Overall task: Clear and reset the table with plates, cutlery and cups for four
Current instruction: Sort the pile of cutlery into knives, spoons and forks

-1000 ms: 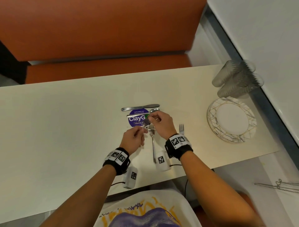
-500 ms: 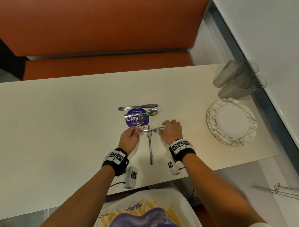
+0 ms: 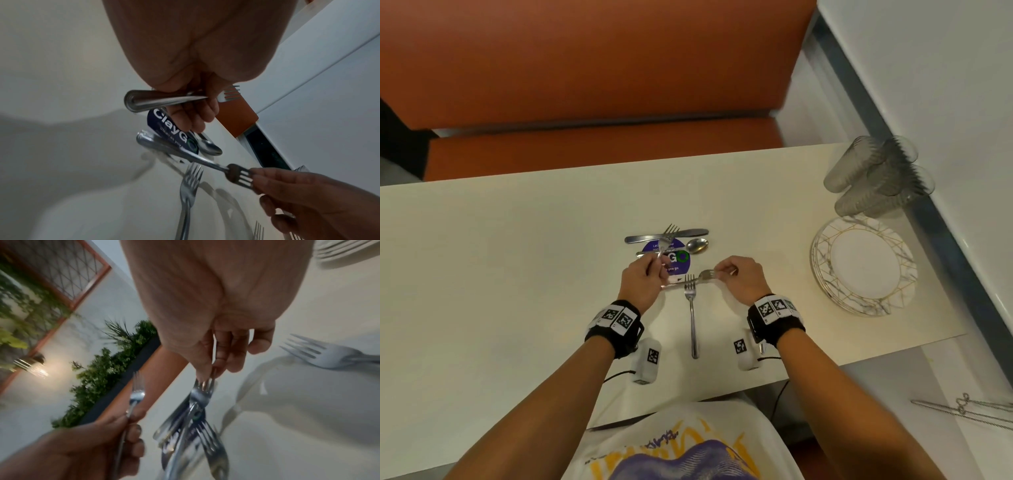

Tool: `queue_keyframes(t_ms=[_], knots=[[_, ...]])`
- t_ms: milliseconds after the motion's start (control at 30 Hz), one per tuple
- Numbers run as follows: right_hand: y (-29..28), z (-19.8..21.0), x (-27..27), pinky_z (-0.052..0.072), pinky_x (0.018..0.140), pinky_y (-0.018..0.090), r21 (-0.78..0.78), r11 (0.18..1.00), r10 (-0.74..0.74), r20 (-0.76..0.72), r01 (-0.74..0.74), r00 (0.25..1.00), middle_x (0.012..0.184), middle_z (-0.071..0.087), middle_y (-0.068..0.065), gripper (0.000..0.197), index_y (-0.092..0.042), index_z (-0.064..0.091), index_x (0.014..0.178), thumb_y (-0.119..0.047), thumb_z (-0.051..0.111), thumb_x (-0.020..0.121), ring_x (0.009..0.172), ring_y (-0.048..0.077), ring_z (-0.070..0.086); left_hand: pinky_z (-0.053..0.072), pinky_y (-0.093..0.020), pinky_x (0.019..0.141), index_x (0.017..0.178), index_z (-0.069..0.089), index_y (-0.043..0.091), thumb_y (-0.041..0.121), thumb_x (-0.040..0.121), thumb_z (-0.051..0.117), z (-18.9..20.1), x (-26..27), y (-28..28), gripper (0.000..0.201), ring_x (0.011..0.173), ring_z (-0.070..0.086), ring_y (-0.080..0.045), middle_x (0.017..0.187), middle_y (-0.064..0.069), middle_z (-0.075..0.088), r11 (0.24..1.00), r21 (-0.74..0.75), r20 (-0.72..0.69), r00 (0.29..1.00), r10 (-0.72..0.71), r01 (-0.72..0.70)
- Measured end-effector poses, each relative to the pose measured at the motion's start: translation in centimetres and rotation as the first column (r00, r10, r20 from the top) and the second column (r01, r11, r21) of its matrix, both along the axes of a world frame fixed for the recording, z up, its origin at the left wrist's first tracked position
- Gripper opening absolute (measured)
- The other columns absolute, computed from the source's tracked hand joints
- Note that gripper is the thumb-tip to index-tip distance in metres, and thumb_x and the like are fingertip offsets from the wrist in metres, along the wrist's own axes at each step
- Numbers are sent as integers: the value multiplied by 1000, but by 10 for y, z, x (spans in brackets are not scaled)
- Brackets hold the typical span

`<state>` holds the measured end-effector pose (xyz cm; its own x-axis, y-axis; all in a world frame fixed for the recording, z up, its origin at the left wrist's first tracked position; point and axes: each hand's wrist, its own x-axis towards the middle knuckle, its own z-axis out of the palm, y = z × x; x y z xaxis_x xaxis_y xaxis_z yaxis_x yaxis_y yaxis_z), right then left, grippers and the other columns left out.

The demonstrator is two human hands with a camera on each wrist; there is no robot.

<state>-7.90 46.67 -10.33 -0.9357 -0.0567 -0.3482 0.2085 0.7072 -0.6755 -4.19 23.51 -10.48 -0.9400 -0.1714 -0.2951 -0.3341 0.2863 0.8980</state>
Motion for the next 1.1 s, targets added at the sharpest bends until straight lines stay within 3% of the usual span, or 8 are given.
queue_keyframes(t_ms=[133,233,367,467,600,800,900,1100], knots=[[-11,31,-8,39,69,3,-97,995,0,-117,-11,993,93,71,-7,4,-16,73,94,-17,69,92,79,-1,56,58,-17,68,104,69,-2,3,107,43,3,-13,-4,26,78,68,-20,90,-16,74,998,57,-9,1000,29,-28],[-24,52,-13,41,71,6,-159,985,37,-190,-68,981,92,72,-5,5,-16,73,94,-15,68,93,80,2,58,61,-31,77,103,70,6,6,107,42,2,-15,-4,28,78,74,-20,84,-9,77,997,42,18,998,-63,62],[-43,62,-18,43,71,7,-225,972,14,-225,-66,974,84,70,-8,5,-15,73,92,-14,68,93,74,-6,58,58,-38,66,102,68,10,8,108,39,11,-9,3,29,67,75,-26,77,-11,76,978,135,87,982,-170,157],[-55,60,-19,43,69,6,-237,971,-46,-252,-15,967,81,68,-8,5,-12,73,90,-12,68,92,70,-10,57,54,-34,58,95,66,13,9,108,38,22,-1,10,31,56,67,-30,70,-14,71,968,215,113,982,-154,127],[-65,54,-19,43,69,7,-239,970,-116,-286,46,951,86,69,-4,4,-13,73,91,-13,69,91,75,-1,60,40,-25,43,95,66,10,11,109,37,30,9,15,32,41,49,-15,56,-8,56,964,257,99,990,-96,68],[-72,53,-15,51,71,10,-312,949,-158,-351,44,923,98,65,1,10,-19,68,96,-11,69,91,88,2,64,24,-24,45,70,73,31,8,108,38,25,8,14,56,52,32,-15,59,0,45,897,442,135,990,-37,-27],[-72,51,-14,61,70,28,-397,914,-193,-254,80,948,90,71,3,17,-23,60,106,-11,65,95,84,16,71,24,-23,43,83,71,19,9,109,38,31,7,16,44,50,31,-13,56,2,42,903,428,134,990,-50,-12],[-71,49,-22,58,74,24,-356,933,-157,-265,55,951,88,73,3,10,-11,73,100,-8,67,93,83,14,69,29,-21,36,102,67,-3,11,110,36,36,13,15,34,39,38,-13,55,-6,47,928,371,113,990,-86,38]])
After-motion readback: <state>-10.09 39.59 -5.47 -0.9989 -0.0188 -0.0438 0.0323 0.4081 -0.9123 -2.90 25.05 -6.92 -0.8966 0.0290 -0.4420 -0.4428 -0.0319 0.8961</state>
